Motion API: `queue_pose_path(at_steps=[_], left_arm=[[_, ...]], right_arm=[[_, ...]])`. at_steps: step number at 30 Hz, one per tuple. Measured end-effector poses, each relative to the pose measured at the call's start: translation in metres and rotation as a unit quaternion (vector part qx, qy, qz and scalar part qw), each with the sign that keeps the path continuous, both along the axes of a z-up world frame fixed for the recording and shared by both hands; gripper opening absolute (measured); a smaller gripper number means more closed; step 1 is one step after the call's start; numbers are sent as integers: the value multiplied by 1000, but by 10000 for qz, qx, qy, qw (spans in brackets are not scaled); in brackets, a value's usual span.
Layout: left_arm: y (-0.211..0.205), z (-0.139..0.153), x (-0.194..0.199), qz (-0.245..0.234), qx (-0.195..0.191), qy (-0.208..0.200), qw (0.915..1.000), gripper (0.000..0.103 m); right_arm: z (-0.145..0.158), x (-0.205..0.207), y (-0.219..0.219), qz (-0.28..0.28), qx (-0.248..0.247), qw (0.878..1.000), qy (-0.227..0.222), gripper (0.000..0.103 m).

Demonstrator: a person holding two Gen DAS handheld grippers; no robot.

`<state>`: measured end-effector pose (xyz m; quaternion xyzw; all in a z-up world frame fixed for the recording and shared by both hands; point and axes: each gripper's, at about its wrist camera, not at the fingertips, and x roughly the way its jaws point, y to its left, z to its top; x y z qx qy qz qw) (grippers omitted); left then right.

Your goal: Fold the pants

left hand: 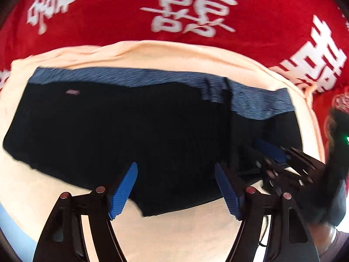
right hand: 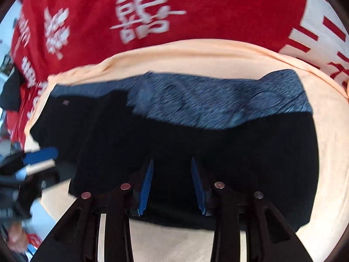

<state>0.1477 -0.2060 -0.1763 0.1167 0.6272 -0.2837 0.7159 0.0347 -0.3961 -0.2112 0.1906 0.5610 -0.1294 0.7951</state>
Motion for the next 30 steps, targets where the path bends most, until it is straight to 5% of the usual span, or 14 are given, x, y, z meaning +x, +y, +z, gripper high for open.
queue_pose_path(at_steps=[7,11,15,21,30], left_arm=[[12,-6,-3,320,310,12,9990,74],[15,4,-9,501,396,-168,9978,74],[25,11,-16,919,432,-106,9948,74],[50,17,-27,1559,400,-83,9869,74],[82,-1,-9,1483,341,187,9882,74]], right_arm=[[5,-5,-8,124,698,9975,-21,40],[1,-4,-5,356,691,9968,178,41],[-1,6,5,941,699,9925,340,67],[-1,6,15,1423,475,9878,423,69],[6,9,18,798,421,9947,501,69]])
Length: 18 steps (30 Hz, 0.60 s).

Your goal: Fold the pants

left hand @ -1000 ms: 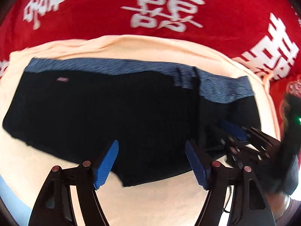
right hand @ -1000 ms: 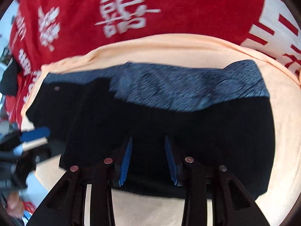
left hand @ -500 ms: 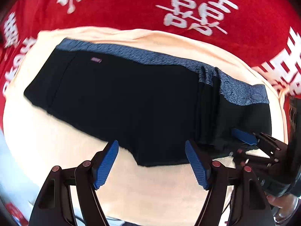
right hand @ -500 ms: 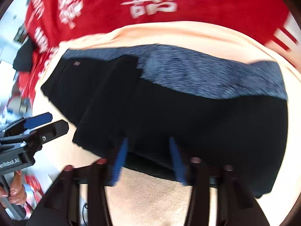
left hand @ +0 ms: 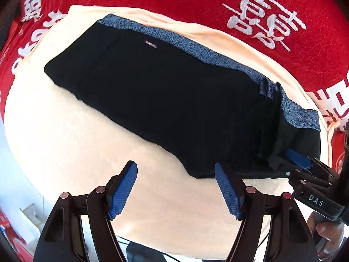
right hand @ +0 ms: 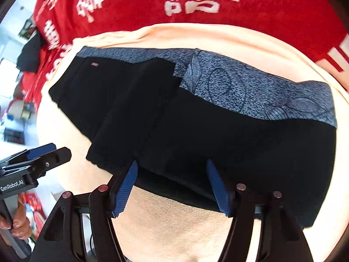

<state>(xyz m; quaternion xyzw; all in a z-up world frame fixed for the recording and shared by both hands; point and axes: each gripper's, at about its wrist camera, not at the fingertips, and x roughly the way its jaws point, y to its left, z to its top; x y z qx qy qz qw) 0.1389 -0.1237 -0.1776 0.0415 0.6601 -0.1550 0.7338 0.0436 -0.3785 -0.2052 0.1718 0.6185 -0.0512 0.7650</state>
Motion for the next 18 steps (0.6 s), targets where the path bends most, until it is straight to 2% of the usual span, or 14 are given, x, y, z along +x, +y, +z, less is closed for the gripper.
queue_pose_path(at_steps=[9,18], left_arm=[[58,7,59,-108,-74,-77,9999,74],[115,-5,94,274,-40,51,9996,74]], right_arm=[[10,28,76,-339,487,9982,-10,70],[2,64,111,-331,524,9977,282,70]])
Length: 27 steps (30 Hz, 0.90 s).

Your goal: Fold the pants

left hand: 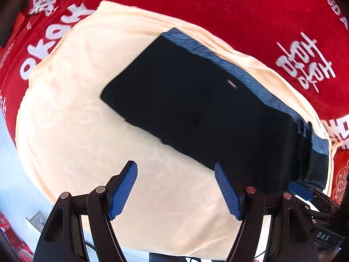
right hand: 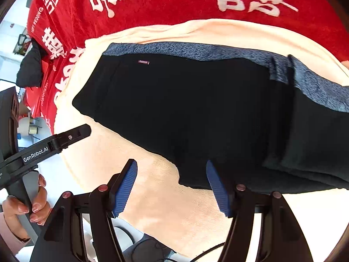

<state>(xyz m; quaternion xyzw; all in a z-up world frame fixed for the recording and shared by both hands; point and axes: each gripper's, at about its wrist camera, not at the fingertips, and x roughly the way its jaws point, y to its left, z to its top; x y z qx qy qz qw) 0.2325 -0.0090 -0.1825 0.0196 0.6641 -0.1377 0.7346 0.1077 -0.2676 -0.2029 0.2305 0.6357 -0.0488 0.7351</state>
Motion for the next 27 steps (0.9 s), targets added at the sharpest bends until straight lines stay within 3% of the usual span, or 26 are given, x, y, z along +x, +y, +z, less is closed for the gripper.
queue_pose_path(at_steps=[8,13,19,27], left_arm=[[16,-10,7,93,-88,162,9998,74],[30,-19,15,311,-248,239,9989,74],[41,-28,34,545,-786,273,9950,74],[38,-57,56,806,-1778,603,9789,74]], right_arm=[[-15,-9,7,-254,37,9987,439,70],[-16,-14,11,-304,-99,9984,456,70],[-12,0,10,-233,-331,9989,232,70],[-37,6,-1,-470,-103,9984,308,70]])
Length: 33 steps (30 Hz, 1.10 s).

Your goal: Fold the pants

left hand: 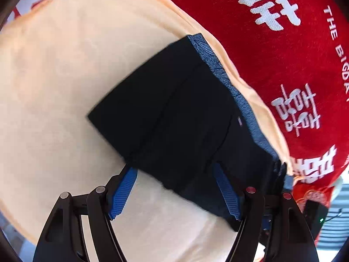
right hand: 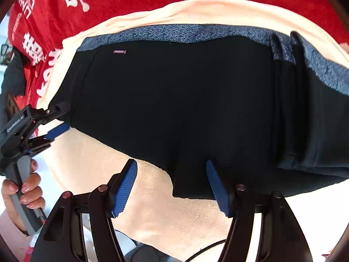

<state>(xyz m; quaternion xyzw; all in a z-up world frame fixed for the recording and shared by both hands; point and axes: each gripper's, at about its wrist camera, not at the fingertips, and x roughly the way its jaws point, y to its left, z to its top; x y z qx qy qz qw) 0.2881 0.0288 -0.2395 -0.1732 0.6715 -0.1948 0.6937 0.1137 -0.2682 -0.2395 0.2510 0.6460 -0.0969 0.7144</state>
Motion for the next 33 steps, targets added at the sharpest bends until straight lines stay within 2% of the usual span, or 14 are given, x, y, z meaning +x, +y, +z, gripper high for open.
queue_pose_path(at_steps=[9,12,15,20,23,26,28,29,30,32,33], left_arm=[[-9,2,-2,-126,187,-88,9997,74],[-14,6,-5,-247,294,-229,9990,74],[-15,5,-6,-237,63,-329,9992,75],[7,-11,-8,314,-800,-277,9959,75],[12,-13,-8,410,-994,-268,9938,75],[11,-1,-7,430,-1182,-331,9915,75],[6,13,-6,332,-1422,-560,9877,75],[1,15,-6,233,-1368,-666,9881,75],[-6,11,-3,114,-1066,-684,9919,75],[-10,-9,3,117,-518,-349,9980,75],[-6,-15,5,284,-554,-267,9977,75]], right_arm=[[-1,-5,-1,15,73,10000,-5,70],[-2,-5,1,57,51,10000,6,70],[-3,-3,1,126,50,9999,35,70],[-4,-4,3,112,56,9999,21,70],[-4,-6,2,96,97,9999,-30,71],[-4,-8,-1,45,164,9998,-49,71],[-4,-9,-1,26,200,9998,-75,71],[-4,-9,-2,40,201,9998,-88,71],[-4,-9,-1,58,167,9998,-105,71],[-3,-9,0,89,140,9998,-86,71],[0,-7,0,99,150,9998,-61,71]])
